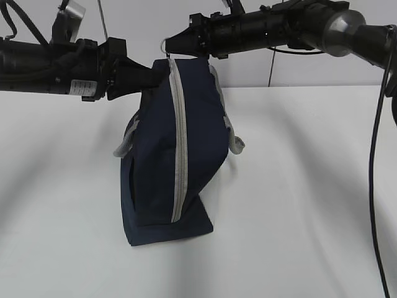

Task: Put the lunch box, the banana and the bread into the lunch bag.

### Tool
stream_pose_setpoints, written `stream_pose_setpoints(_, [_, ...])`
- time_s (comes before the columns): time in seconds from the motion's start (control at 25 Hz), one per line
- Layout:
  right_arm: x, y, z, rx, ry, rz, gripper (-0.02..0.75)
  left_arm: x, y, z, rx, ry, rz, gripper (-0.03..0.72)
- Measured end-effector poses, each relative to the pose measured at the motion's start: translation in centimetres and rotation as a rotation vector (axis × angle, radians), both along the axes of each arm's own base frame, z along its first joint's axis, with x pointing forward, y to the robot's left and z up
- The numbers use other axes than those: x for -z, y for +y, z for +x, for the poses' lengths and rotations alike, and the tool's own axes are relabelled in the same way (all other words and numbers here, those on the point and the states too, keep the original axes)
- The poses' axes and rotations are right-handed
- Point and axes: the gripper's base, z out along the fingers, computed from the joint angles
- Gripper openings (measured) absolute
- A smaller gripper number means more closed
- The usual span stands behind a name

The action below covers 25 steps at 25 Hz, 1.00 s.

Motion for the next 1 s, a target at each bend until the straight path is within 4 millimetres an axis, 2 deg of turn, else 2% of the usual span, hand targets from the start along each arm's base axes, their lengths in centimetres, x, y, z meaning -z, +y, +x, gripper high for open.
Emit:
stream_pose_setpoints(0.28, [2.3, 0.1, 0.4, 0.008, 0.076, 0.017, -0.016, -1.1, 0.2, -0.4, 0.002, -0.069, 0.037, 0.026])
stream_pose_setpoints(0.48, [2.8, 0.1, 0.4, 0.005, 0.094, 0.000, -0.016, -1.7, 0.3, -0.6, 0.004, -0.105, 0.048, 0.026])
stream_pose_setpoints(1.0, [3.7, 0.0, 0.5, 0.010, 0.132, -0.018, -0.016, -1.7, 0.3, -0.6, 0.001, -0.110, 0.053, 0.026])
